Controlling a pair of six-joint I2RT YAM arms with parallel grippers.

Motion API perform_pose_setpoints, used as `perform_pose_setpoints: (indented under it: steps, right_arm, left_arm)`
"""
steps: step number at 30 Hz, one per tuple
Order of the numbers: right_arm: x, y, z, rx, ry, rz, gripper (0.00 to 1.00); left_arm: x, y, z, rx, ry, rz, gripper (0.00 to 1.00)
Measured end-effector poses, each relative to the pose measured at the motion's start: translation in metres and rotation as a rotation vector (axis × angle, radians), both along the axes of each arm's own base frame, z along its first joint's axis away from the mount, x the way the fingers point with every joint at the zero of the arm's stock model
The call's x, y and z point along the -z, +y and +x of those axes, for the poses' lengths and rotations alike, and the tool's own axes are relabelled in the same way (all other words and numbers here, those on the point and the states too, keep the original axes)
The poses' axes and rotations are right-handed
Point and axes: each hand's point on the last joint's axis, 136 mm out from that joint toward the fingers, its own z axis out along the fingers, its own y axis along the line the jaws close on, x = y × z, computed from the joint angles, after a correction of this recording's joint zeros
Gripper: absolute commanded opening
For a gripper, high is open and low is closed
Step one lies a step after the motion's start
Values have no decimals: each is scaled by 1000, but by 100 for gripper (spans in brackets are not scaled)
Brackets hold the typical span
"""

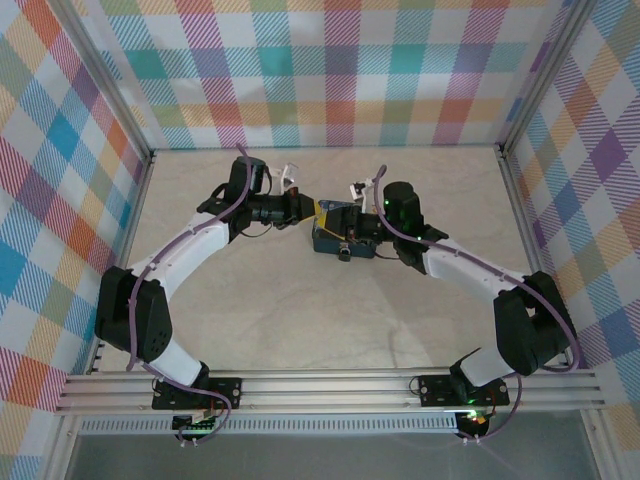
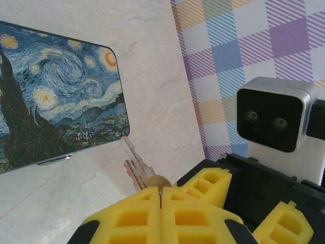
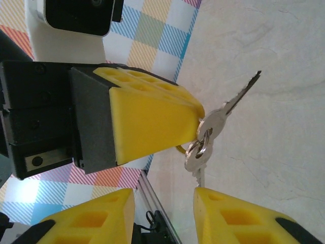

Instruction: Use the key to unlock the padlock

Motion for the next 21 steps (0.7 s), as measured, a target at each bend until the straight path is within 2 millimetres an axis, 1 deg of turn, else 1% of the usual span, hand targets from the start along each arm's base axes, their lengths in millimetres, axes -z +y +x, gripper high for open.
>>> perform_pose_setpoints:
  steps: [6, 9, 11, 18, 21]
  right_arm:
    - [18, -1, 6, 20, 26, -45, 32]
    - [23, 1, 9, 25, 35, -54, 31]
    - [23, 2, 10, 24, 36, -54, 30]
    - [18, 8, 16, 23, 21, -50, 31]
    - [17, 8, 17, 23, 10, -57, 29]
  left_arm:
    - [5, 1, -4, -12, 54, 6, 0]
    - [5, 1, -4, -15, 55, 10, 0]
    - [5, 1, -3, -19, 56, 13, 0]
    - [4, 3, -4, -30, 73, 34, 0]
    - [6, 4, -5, -30, 84, 40, 0]
